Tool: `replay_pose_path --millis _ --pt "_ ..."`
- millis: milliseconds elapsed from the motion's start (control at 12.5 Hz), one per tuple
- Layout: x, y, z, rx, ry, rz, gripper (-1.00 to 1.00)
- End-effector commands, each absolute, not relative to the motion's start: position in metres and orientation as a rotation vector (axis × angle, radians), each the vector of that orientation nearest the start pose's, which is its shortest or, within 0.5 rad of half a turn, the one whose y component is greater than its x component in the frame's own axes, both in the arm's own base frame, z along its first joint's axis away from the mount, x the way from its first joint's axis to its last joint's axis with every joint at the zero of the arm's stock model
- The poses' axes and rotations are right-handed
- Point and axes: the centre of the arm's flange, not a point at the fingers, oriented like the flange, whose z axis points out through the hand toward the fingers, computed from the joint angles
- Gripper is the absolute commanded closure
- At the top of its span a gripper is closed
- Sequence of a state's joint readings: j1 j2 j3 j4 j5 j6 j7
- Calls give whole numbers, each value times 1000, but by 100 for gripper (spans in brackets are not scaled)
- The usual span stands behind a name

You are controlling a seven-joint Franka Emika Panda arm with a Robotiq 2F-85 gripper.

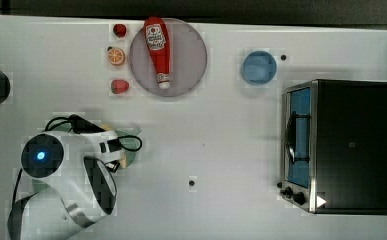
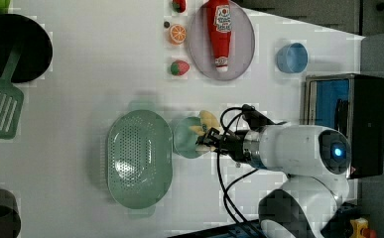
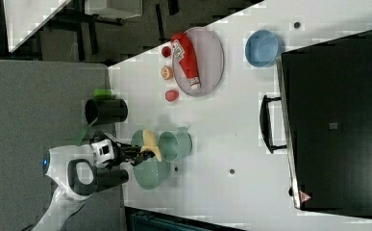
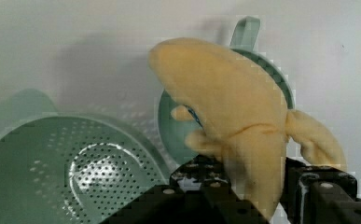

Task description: Pick Banana and place it in mug.

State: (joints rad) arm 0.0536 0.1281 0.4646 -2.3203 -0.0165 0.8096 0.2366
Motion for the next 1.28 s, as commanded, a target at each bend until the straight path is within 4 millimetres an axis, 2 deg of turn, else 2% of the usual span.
replay_pose_path --millis 80,400,560,640,800,960,1120,1280 --pt "455 249 296 -2962 898 32 -7" --pt "455 244 292 -2962 918 43 -99" --pt "464 239 303 -2938 939 7 -100" --pt "472 233 317 -2917 962 -31 -100" --pt "486 209 355 -2903 1038 -74 -100" --pt "496 173 405 -2913 1128 -69 -100" --pt "504 126 461 -2877 1259 -69 -100" --pt "502 69 513 -2826 1381 -53 -100"
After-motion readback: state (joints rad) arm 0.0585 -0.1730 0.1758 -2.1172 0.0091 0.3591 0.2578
